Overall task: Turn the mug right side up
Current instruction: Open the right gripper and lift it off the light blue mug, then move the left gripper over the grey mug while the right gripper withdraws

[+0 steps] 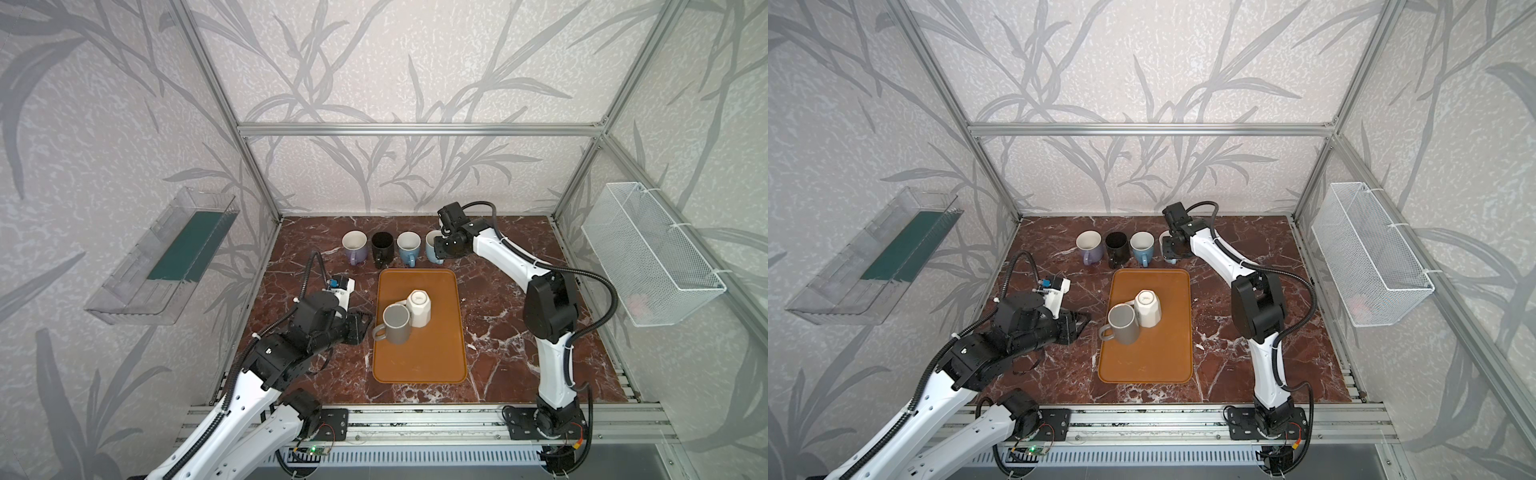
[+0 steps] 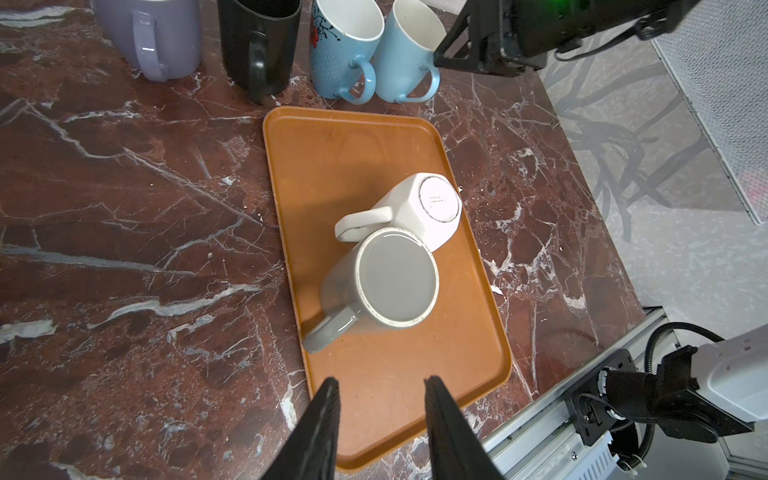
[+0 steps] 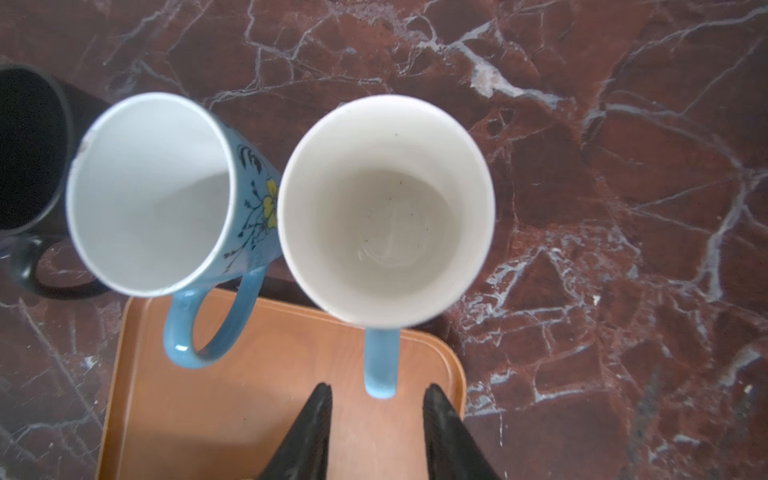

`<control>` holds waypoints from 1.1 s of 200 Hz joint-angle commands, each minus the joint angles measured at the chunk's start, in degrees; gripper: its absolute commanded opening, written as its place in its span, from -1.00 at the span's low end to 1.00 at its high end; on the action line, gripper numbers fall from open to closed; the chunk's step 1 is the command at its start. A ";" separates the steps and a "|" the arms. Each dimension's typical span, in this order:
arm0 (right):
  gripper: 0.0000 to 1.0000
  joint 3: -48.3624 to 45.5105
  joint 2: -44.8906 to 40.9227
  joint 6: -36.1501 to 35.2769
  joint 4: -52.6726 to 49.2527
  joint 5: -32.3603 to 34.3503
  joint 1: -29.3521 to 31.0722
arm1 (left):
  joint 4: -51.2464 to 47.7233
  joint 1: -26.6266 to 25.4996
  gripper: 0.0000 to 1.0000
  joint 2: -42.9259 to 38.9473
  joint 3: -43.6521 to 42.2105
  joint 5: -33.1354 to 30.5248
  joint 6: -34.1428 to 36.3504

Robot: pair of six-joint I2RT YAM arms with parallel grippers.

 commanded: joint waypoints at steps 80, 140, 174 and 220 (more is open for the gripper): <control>-0.17 -26.93 -26.44 -5.58 11.39 -6.38 0.00 | -0.09 -0.66 -0.26 11.40 -2.92 -5.92 -0.52; -0.15 -37.35 -34.25 -4.37 12.92 -8.38 -0.03 | 5.65 -0.75 -0.27 19.18 -4.24 -8.23 -1.51; -0.12 -40.60 -36.76 -4.04 13.14 -8.04 -0.02 | 7.24 -0.79 -0.28 22.11 -3.83 -5.85 -0.28; -0.10 -42.64 -39.84 -3.67 12.78 -7.77 -0.05 | 10.47 -0.92 -0.28 26.06 -4.01 -4.60 0.54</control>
